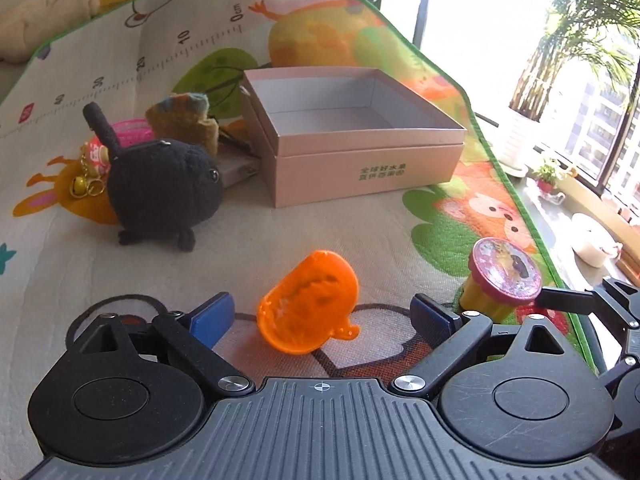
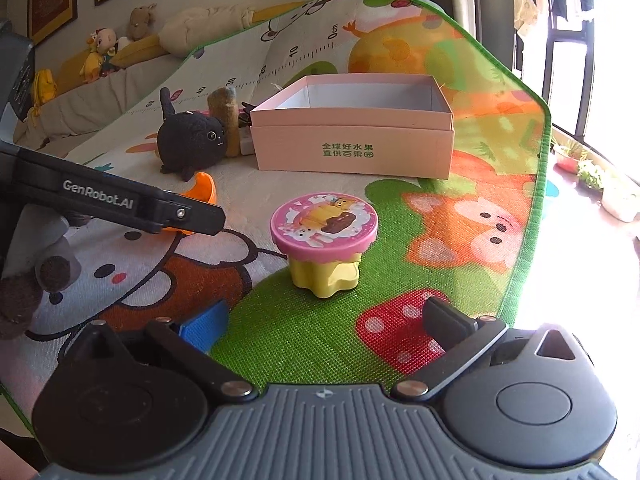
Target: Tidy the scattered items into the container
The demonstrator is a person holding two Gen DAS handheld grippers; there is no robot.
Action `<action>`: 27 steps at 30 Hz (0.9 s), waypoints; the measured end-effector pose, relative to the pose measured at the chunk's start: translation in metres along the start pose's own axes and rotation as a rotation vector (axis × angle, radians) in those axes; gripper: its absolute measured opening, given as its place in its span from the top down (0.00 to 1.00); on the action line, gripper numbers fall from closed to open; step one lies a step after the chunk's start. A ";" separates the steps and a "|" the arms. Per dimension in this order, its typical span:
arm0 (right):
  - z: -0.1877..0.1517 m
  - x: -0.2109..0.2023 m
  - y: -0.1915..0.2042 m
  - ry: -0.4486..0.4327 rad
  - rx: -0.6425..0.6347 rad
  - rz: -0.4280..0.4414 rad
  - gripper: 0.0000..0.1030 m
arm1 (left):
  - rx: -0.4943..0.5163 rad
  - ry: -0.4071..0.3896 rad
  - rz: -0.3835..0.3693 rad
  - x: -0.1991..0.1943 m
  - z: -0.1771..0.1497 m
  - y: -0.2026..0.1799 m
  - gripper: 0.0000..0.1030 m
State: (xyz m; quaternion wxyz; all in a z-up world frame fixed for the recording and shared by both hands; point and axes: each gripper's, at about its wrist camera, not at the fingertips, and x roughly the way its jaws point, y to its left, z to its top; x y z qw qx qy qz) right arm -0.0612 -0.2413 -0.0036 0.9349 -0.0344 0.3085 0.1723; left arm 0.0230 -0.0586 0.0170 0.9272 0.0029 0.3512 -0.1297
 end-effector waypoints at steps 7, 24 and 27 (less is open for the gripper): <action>0.012 -0.004 0.000 -0.029 -0.043 0.007 0.00 | 0.032 -0.014 0.055 0.006 0.000 -0.001 0.33; 0.033 0.017 0.007 0.039 -0.131 0.007 0.47 | 0.072 -0.003 0.027 -0.017 -0.010 0.017 0.39; 0.029 0.014 0.006 0.037 -0.133 0.002 0.46 | 0.080 0.010 0.045 -0.017 -0.011 0.021 0.24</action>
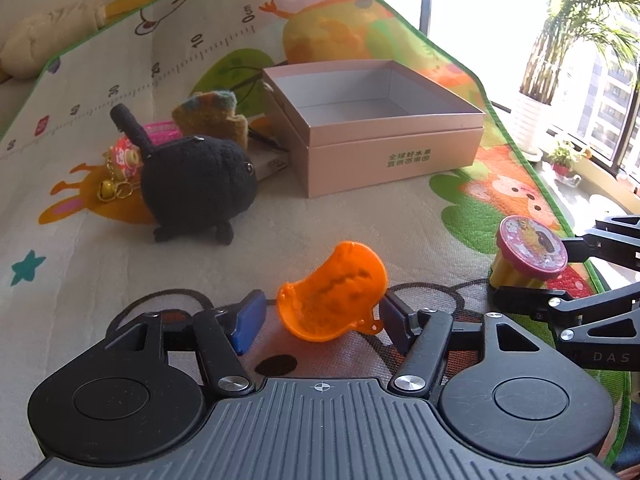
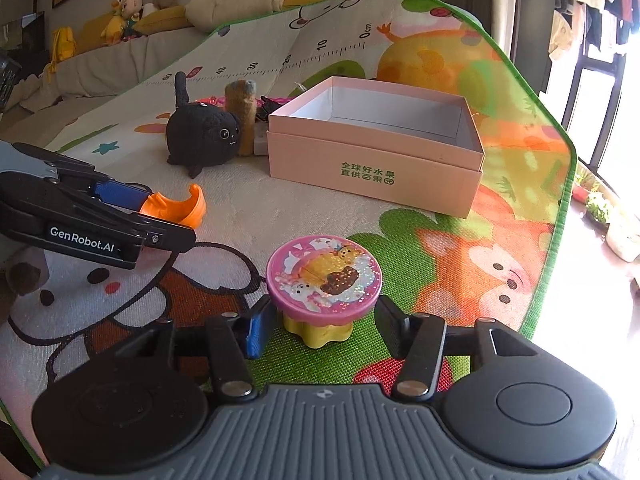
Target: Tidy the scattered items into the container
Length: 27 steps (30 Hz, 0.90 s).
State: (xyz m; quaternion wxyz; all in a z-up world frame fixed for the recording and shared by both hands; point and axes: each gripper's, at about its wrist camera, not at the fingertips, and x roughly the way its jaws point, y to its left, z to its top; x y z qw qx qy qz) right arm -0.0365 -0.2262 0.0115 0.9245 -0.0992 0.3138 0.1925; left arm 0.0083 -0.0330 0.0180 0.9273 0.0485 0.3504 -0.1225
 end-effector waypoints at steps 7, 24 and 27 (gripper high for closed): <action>-0.007 -0.006 0.005 -0.003 -0.012 0.003 0.23 | 0.039 0.028 0.091 -0.005 -0.012 0.017 0.04; -0.015 -0.004 -0.001 -0.003 0.064 -0.010 0.11 | 0.096 -0.054 -0.051 -0.005 -0.008 0.002 0.01; -0.016 -0.004 -0.001 -0.005 0.078 -0.023 0.08 | 0.053 -0.051 -0.018 0.002 0.000 -0.001 0.01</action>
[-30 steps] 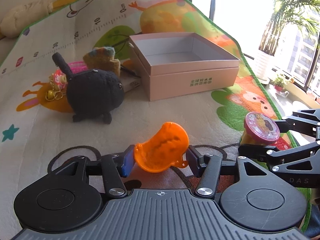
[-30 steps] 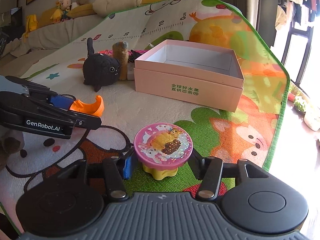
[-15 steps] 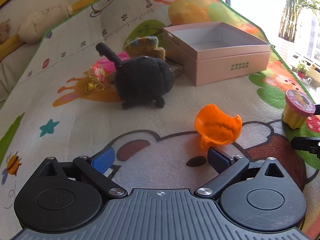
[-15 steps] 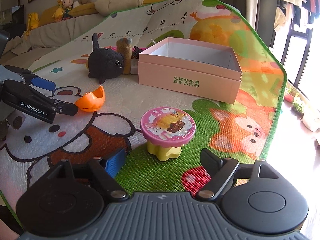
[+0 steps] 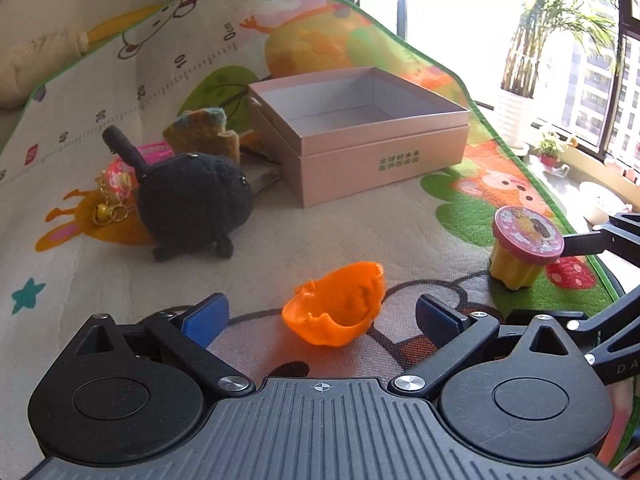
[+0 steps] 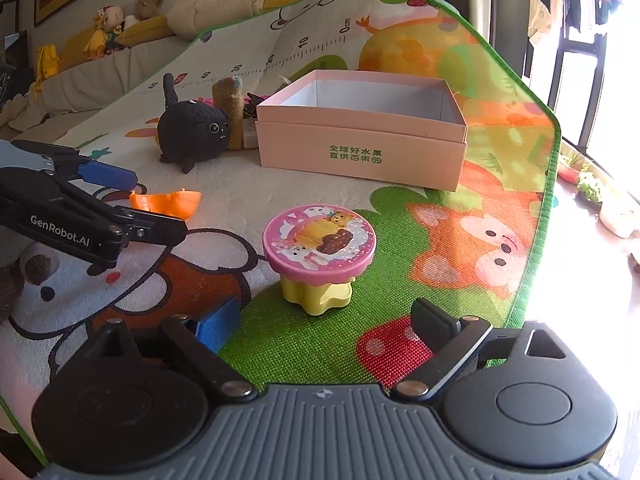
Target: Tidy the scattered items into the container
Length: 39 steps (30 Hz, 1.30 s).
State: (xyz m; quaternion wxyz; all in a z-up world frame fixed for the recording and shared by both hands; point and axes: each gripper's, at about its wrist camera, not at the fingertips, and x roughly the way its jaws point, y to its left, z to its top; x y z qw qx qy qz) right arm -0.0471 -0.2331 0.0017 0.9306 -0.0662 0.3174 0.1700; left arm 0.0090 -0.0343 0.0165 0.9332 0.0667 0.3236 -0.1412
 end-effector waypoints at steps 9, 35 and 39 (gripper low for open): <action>-0.003 0.002 -0.003 -0.010 0.037 -0.016 0.00 | -0.052 0.045 0.039 0.000 -0.017 -0.010 0.00; 0.001 -0.011 0.006 -0.081 -0.048 -0.023 0.00 | -0.148 -0.028 0.050 0.007 -0.001 -0.015 0.33; 0.010 -0.014 0.006 -0.098 -0.056 -0.009 0.00 | -0.149 -0.025 0.042 0.008 -0.003 -0.013 0.39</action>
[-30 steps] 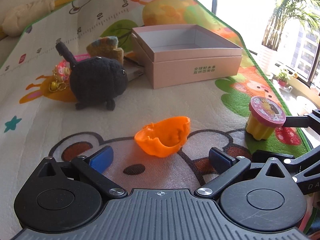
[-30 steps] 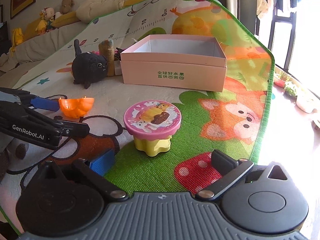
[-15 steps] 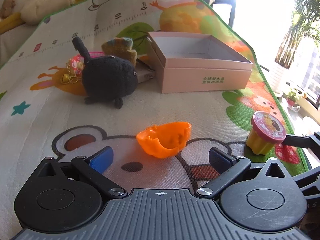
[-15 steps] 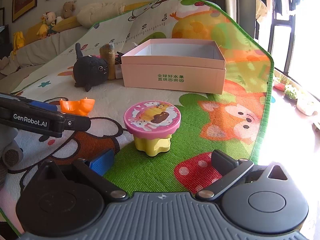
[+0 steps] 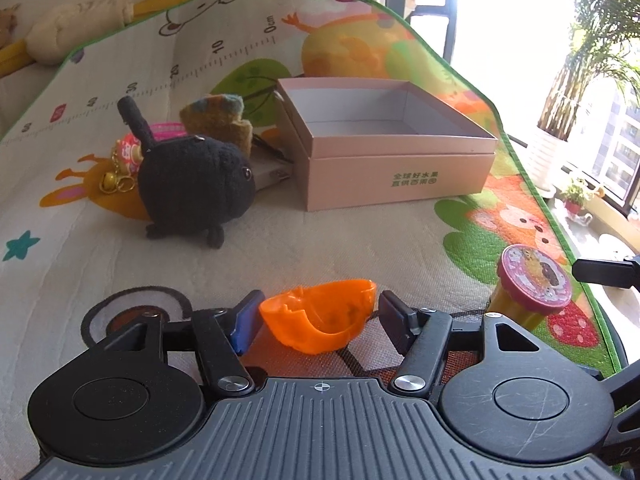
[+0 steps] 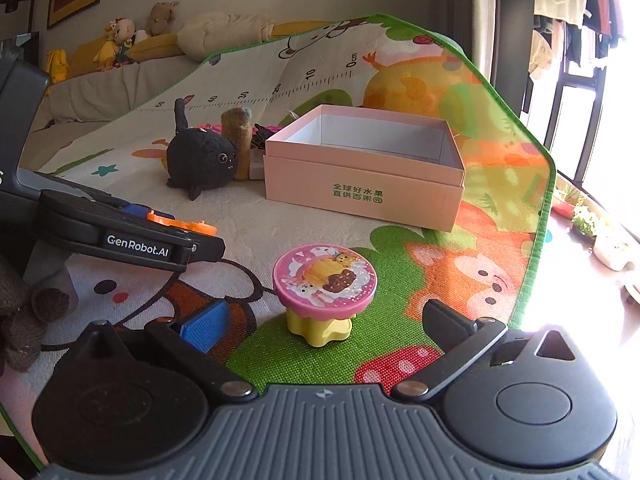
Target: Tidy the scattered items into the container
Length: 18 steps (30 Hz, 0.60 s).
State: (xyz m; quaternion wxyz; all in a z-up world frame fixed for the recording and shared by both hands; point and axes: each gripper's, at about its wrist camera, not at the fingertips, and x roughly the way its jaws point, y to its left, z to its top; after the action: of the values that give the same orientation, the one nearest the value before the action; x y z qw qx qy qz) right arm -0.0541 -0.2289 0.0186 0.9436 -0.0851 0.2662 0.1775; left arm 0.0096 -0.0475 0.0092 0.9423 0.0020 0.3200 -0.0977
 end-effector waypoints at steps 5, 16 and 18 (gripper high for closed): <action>0.010 0.006 0.001 0.001 -0.018 0.007 0.14 | 0.005 -0.002 -0.011 -0.006 0.000 0.005 0.39; 0.070 0.011 -0.035 -0.015 -0.027 0.073 0.46 | 0.124 -0.095 -0.105 -0.012 0.049 -0.004 0.39; 0.102 0.018 -0.051 -0.049 -0.019 0.065 0.46 | 0.162 -0.148 -0.122 -0.003 0.074 -0.011 0.39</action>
State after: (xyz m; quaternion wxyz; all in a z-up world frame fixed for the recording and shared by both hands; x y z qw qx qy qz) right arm 0.0278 -0.2444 0.0982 0.9427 -0.0808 0.2440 0.2127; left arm 0.0500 -0.0625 0.0709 0.9525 0.0516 0.2400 -0.1802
